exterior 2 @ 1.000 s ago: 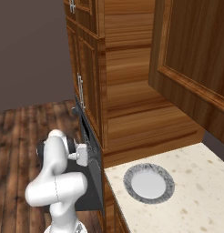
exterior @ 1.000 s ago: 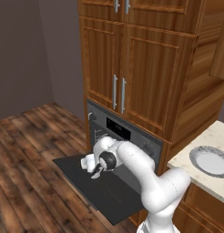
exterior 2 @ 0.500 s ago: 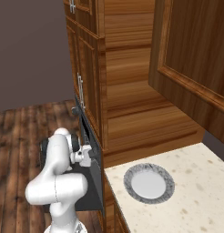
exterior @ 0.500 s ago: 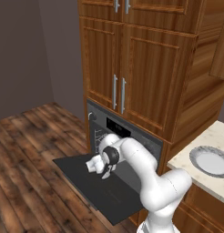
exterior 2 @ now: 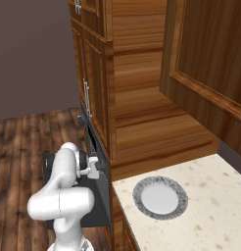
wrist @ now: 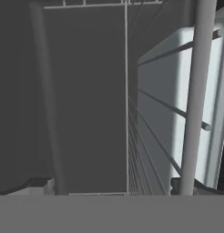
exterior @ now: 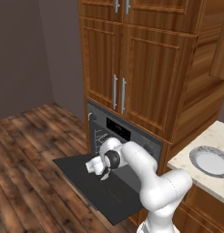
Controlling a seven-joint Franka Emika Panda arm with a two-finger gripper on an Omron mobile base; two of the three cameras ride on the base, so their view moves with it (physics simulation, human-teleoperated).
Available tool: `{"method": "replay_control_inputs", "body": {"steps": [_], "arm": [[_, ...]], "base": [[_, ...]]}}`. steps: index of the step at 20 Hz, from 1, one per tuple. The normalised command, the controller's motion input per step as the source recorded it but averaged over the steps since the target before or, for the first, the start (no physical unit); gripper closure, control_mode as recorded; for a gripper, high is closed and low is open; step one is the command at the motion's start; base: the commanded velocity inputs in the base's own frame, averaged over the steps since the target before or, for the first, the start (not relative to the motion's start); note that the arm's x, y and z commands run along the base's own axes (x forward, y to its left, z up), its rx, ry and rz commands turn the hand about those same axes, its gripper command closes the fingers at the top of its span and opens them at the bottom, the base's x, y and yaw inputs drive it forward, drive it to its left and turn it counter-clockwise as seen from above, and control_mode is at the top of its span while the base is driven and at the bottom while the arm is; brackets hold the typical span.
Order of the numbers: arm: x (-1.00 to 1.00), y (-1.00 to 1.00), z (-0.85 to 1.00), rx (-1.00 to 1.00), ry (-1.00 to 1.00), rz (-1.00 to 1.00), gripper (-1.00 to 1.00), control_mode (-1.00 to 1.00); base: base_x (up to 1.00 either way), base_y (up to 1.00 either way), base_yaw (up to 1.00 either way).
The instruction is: Take the baked cake out of the oven and place it on the plate for cooling. Then close the oven door.
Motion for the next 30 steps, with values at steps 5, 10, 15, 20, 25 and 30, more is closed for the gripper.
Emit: {"method": "replay_control_inputs", "body": {"steps": [5,10,15,20,25,30], "arm": [[0.09,-0.16,0.08,0.13,0.00,0.01,-1.00,-1.00],[0.00,-0.20,-0.01,0.13,0.00,0.05,-1.00,-1.00],[0.07,-0.28,-0.03,0.07,0.00,0.07,1.00,-1.00],[0.06,-0.31,-0.22,0.06,0.00,0.08,1.00,-1.00],[0.00,-0.14,-0.45,0.07,0.00,0.11,1.00,-1.00],[-0.21,0.04,-0.55,0.10,0.00,0.15,1.00,-1.00]], "base": [[0.00,0.00,0.00],[0.00,0.00,0.00],[0.00,0.00,0.00],[0.00,0.00,0.00],[0.00,0.00,0.00],[0.00,0.00,0.00]]}}
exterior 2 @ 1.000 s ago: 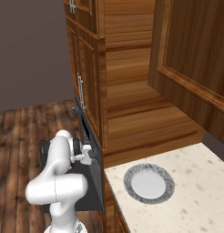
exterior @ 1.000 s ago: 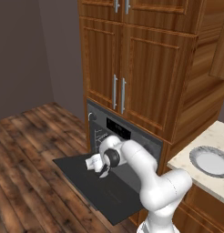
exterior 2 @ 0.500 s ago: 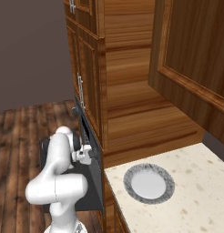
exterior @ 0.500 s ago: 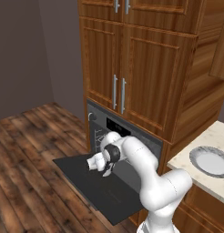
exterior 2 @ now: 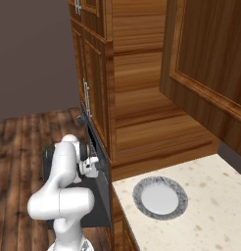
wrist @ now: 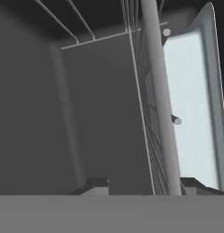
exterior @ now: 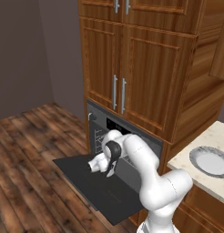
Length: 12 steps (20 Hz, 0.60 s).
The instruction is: Take the baked cake out of the oven and place it on the plate for cooling. Then close the oven door.
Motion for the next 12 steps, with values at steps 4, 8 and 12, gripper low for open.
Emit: {"method": "replay_control_inputs", "body": {"steps": [4,8,12], "arm": [[-0.49,0.32,-0.51,0.13,0.06,0.18,1.00,-1.00],[-0.57,0.55,-0.42,0.16,0.14,0.17,1.00,-1.00],[-0.52,0.64,-0.35,0.18,0.19,0.14,1.00,-1.00]], "base": [[0.00,0.00,0.00],[0.00,0.00,0.00],[0.00,0.00,0.00]]}}
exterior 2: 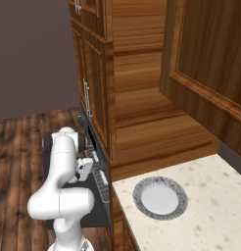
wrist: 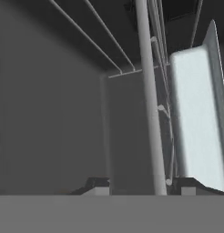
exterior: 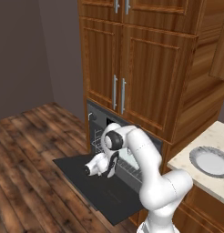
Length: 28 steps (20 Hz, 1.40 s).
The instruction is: Take the baked cake out of the oven and place it on the plate for cooling. Then close the oven door.
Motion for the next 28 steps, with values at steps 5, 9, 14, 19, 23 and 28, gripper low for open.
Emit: {"method": "replay_control_inputs", "body": {"steps": [5,9,14,19,23,28], "arm": [[-0.50,0.65,-0.29,0.23,0.25,0.12,1.00,-1.00],[-0.47,0.66,-0.39,0.22,0.24,0.10,1.00,-1.00],[-0.39,0.61,-0.44,0.20,0.23,0.07,1.00,-1.00],[-0.44,0.68,-0.50,0.17,0.22,0.07,1.00,-1.00],[-0.48,0.81,-0.48,0.14,0.21,0.05,1.00,-1.00],[-0.33,0.66,-0.16,0.14,0.21,0.02,-1.00,-1.00]], "base": [[0.00,0.00,0.00],[0.00,0.00,0.00],[0.00,0.00,0.00],[0.00,0.00,0.00],[0.00,0.00,0.00],[0.00,0.00,0.00]]}}
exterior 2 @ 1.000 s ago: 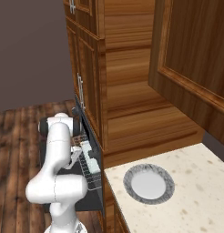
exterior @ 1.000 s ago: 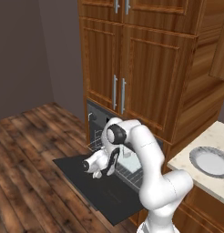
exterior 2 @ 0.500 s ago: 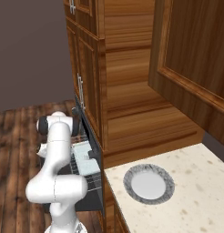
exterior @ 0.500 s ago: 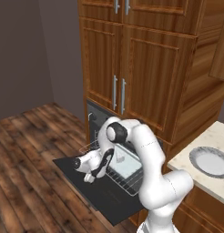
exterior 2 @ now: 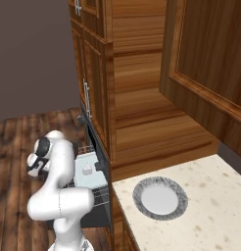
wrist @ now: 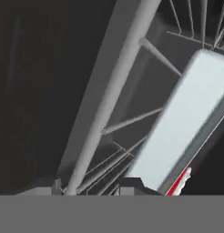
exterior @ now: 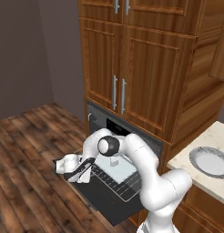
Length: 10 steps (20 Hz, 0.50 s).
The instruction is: Take the baked cake out of the oven and place it on the plate for cooling. Then close the oven door.
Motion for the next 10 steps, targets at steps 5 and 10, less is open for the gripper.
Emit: {"method": "replay_control_inputs", "body": {"steps": [5,10], "arm": [[-0.30,0.23,0.33,0.16,0.19,0.00,-1.00,-1.00],[-0.31,0.00,0.96,0.32,0.20,0.01,-1.00,-1.00]], "base": [[0.00,0.00,0.00],[0.00,0.00,0.00]]}}
